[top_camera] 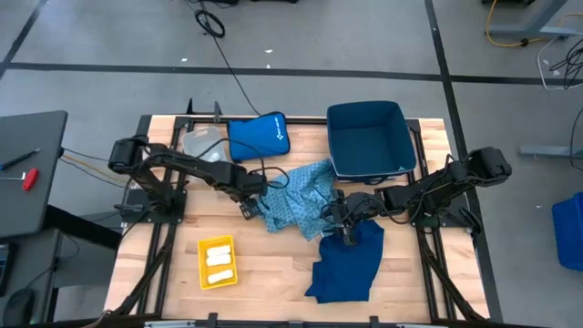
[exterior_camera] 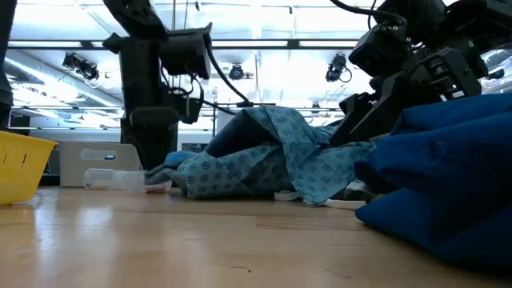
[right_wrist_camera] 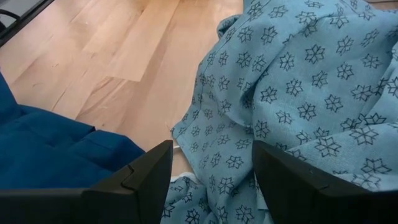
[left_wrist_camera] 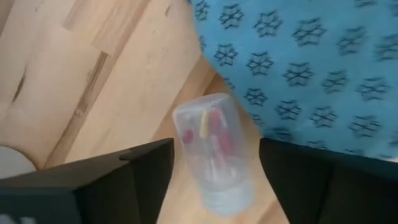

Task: Pick & place medical supplies in basket/bin
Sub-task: Put the white pill bottle into the gray bin

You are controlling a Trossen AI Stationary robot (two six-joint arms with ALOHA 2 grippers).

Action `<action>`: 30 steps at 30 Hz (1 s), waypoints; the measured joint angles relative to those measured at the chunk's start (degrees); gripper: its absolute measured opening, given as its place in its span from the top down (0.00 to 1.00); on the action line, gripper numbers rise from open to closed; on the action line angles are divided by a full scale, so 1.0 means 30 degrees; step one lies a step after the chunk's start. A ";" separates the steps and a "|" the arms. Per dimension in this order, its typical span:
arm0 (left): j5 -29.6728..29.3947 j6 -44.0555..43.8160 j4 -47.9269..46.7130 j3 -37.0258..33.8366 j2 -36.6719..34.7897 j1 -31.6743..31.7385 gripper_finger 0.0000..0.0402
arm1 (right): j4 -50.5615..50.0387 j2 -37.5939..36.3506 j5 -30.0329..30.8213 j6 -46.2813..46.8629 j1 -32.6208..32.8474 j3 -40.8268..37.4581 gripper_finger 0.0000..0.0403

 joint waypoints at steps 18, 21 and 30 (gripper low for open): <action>-0.2022 0.0498 -0.0182 0.0015 0.1353 -0.0015 0.62 | 0.0021 0.0000 -0.0003 0.0000 0.0000 0.0007 0.43; -0.2942 0.0421 -0.0247 -0.0005 0.1121 -0.0033 0.62 | 0.0027 0.0000 -0.0003 0.0000 0.0000 0.0001 0.43; -0.5848 0.0654 0.1280 -0.0007 -0.1474 -0.0040 0.62 | 0.0051 0.0000 -0.0003 0.0000 0.0000 0.0007 0.43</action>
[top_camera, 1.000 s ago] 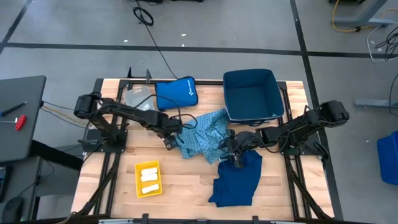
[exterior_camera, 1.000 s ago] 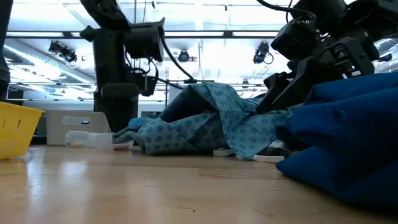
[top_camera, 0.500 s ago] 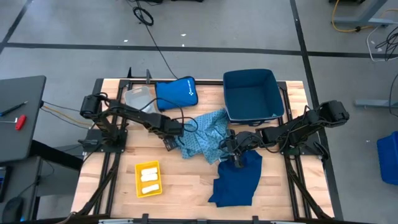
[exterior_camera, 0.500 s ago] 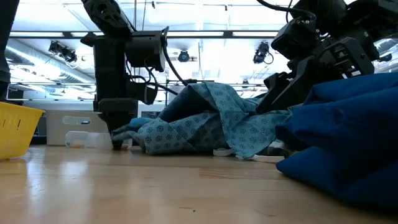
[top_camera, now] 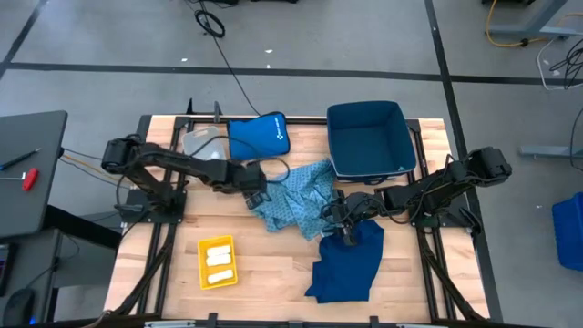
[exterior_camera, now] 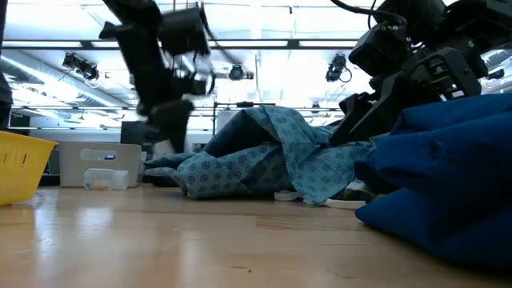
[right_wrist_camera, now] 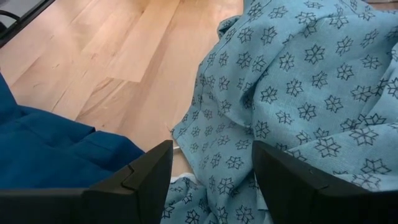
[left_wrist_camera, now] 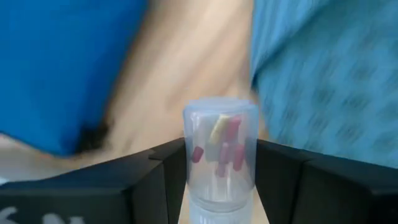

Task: Pick & place medical supplies in basket/bin
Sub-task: Put the white pill bottle into the gray bin

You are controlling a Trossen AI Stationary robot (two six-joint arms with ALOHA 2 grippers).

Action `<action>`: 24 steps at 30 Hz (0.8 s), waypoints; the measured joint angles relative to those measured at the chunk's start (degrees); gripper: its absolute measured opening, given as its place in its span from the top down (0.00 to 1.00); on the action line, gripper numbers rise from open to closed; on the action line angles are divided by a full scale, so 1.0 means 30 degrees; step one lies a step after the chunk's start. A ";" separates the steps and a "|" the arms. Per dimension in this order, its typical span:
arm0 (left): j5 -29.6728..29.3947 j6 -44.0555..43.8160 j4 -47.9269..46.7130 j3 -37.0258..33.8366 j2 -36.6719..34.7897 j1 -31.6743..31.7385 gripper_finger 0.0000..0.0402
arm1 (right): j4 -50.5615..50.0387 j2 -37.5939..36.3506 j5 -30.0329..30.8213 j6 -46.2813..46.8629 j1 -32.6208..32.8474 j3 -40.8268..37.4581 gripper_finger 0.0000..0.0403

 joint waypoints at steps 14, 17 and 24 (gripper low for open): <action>-0.1637 0.7799 1.8294 -0.2705 -0.2297 -0.1126 0.62 | 0.0209 0.0000 0.0000 0.0000 0.0000 0.0001 0.43; -0.1576 0.8864 2.3485 -0.4926 -0.2297 -0.0930 0.62 | 0.0278 0.0000 0.0000 0.0000 0.0000 0.0001 0.43; -0.7824 1.0303 2.7243 -0.7975 -0.2529 -0.0740 0.62 | 0.0304 0.0000 0.0000 0.0000 0.0000 0.0001 0.43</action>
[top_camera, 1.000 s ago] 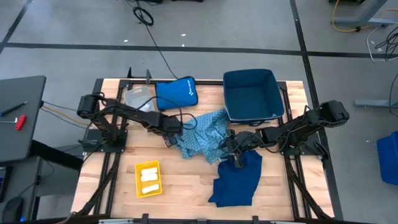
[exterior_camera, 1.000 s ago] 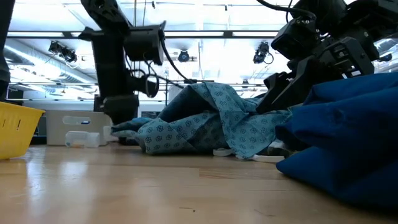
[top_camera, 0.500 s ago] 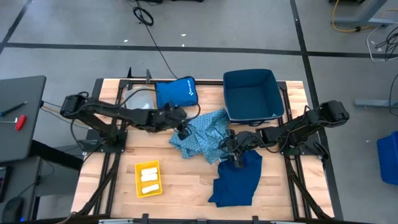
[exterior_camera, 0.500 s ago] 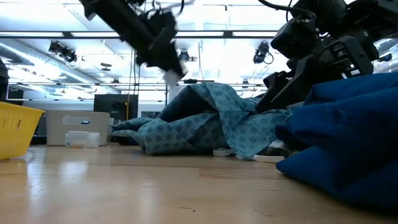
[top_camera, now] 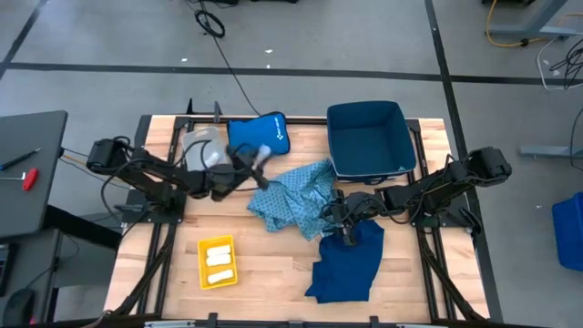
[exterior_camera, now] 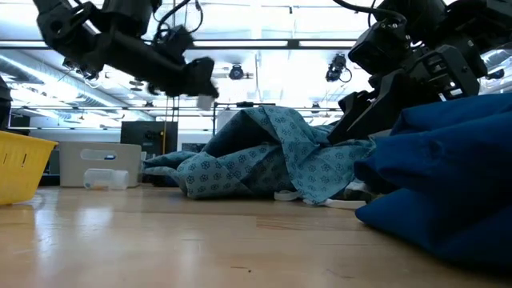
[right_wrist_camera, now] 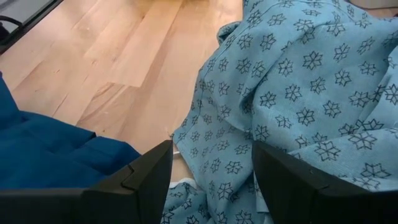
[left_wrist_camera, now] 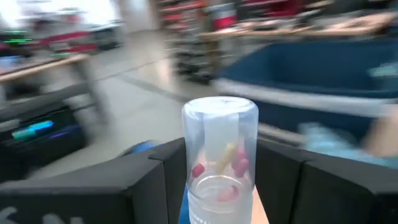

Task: Pick & place medical supplies in basket/bin
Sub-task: Put the white pill bottle into the gray bin

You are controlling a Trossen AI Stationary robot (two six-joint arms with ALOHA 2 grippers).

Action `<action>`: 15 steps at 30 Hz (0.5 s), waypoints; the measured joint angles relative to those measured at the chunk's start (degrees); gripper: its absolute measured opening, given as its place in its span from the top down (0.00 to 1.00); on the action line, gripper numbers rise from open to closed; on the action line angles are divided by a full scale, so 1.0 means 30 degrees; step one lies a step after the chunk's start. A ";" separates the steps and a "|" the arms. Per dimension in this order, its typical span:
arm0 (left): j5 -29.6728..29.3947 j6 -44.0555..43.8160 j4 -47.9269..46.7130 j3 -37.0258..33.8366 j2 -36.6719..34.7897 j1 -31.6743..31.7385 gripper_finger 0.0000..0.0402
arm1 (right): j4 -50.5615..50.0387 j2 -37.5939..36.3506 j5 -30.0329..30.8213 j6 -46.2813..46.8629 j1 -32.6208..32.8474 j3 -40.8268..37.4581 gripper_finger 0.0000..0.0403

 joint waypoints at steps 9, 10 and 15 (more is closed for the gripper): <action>-0.7740 -0.1784 -0.0363 -0.1846 -0.2109 0.0006 0.62 | 0.0121 0.0000 0.0007 0.0109 -0.0015 0.0000 0.43; -0.8217 -0.2179 -0.0356 -0.2146 -0.2421 -0.0004 0.62 | 0.0141 0.0000 0.0007 0.0126 -0.0015 0.0000 0.43; -0.9997 -0.4602 -0.0385 -0.3915 -0.3694 0.0000 0.62 | 0.0146 0.0000 0.0007 0.0146 -0.0015 0.0000 0.43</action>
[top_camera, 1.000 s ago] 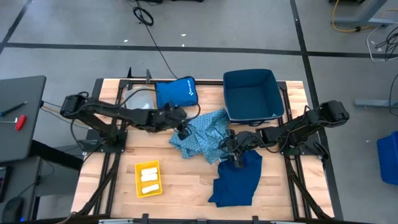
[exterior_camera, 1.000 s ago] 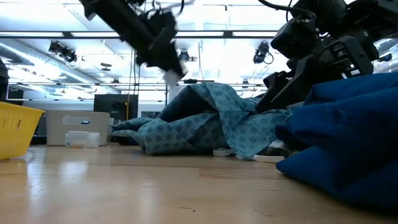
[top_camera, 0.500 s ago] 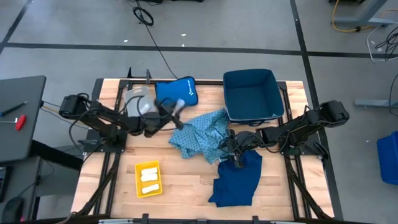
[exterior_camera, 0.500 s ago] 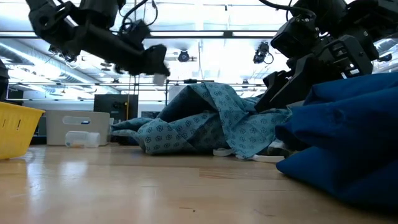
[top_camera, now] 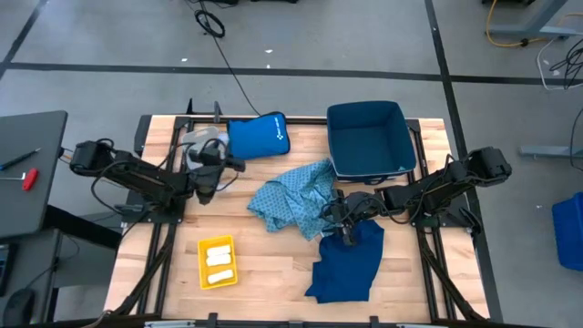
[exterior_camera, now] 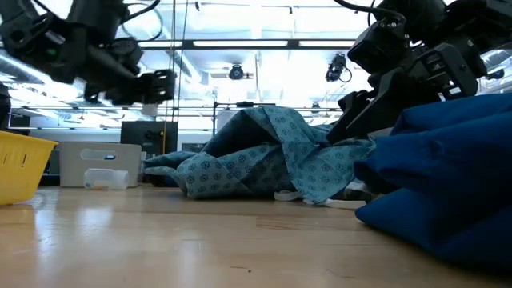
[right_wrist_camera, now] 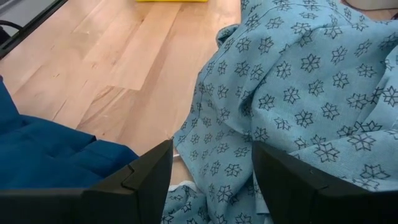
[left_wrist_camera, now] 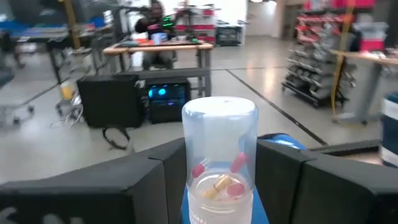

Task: Pick & place medical supplies in basket/bin
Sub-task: Put the white pill bottle into the gray bin

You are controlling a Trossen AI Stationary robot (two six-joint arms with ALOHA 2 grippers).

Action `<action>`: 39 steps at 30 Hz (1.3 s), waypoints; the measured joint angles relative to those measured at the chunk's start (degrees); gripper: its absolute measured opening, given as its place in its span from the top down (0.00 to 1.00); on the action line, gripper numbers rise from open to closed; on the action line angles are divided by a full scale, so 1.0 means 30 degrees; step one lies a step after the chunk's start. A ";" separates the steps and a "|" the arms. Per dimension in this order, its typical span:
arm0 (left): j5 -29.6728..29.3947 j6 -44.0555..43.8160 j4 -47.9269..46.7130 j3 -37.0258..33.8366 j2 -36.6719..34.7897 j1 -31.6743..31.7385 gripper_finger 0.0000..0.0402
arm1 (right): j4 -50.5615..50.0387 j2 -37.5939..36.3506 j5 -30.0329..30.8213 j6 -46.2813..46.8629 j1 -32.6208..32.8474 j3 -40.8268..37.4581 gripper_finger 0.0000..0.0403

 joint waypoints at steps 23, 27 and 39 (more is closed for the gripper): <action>0.5374 -0.8554 -0.7404 -0.2812 -0.0205 0.3998 0.62 | -0.0015 0.0000 0.0000 -0.0006 0.0000 0.0000 0.43; 0.7159 -0.9467 -0.7927 -0.2732 -0.0242 0.4883 0.62 | -0.0015 0.0000 0.0000 -0.0007 0.0000 0.0000 0.43; 0.8819 -0.6038 -0.8204 -0.1220 -0.0191 0.5158 0.32 | -0.0022 0.0000 0.0000 -0.0073 0.0000 0.0000 0.43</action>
